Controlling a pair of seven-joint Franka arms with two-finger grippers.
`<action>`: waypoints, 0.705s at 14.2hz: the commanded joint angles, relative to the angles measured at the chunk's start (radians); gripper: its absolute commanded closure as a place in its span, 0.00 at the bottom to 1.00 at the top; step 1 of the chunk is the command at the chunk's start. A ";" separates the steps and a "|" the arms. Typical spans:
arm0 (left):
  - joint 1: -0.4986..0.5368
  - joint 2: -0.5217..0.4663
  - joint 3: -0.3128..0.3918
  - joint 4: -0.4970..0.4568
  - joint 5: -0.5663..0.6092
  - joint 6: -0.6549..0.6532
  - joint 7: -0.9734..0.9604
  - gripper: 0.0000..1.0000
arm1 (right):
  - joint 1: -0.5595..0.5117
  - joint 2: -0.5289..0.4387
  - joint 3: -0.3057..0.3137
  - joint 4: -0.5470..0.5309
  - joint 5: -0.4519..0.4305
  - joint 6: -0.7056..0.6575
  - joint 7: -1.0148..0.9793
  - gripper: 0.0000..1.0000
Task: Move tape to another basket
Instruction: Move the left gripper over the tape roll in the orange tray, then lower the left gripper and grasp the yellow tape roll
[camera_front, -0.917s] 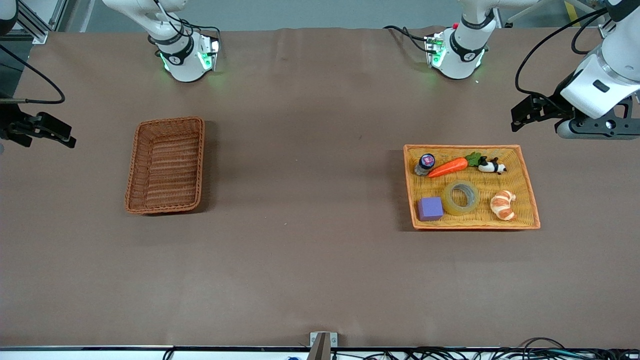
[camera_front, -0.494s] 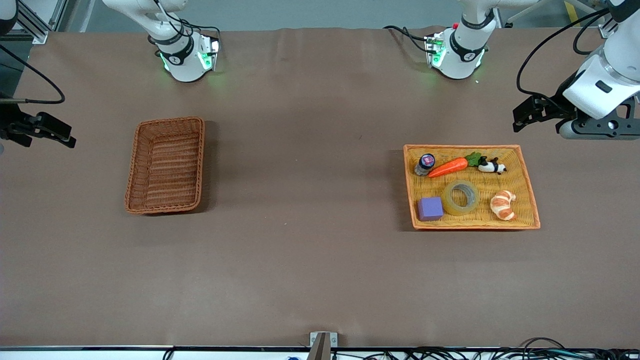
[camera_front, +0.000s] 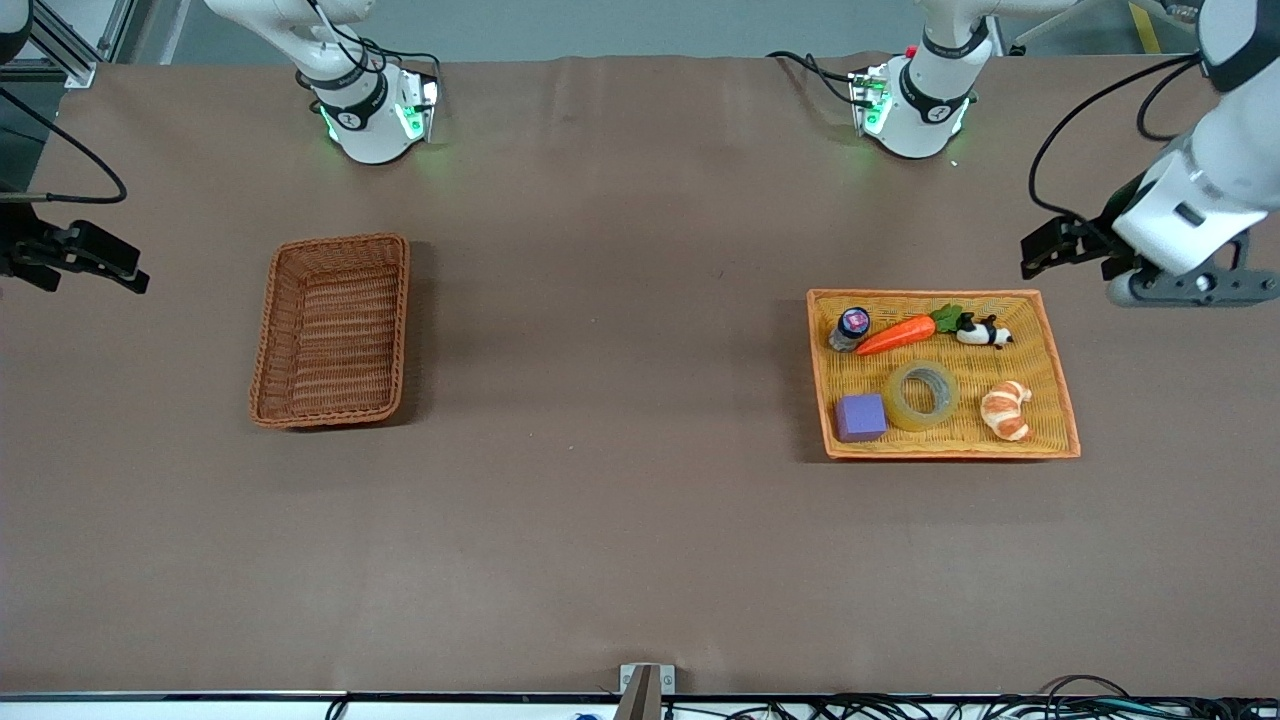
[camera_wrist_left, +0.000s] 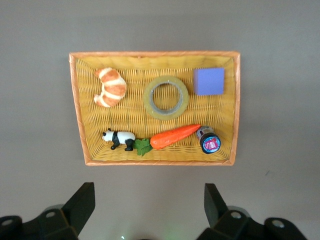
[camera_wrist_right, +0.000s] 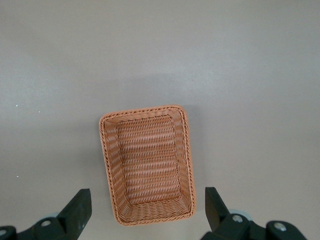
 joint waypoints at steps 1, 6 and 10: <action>0.000 0.069 0.006 -0.007 0.022 0.025 -0.001 0.00 | -0.015 -0.022 0.014 -0.008 -0.003 -0.007 -0.010 0.00; 0.006 0.150 0.006 -0.177 0.025 0.274 0.014 0.00 | -0.015 -0.021 0.012 -0.012 -0.003 -0.007 -0.010 0.00; 0.017 0.279 0.006 -0.184 0.025 0.394 0.017 0.00 | -0.010 -0.019 0.014 -0.014 -0.003 -0.004 -0.010 0.00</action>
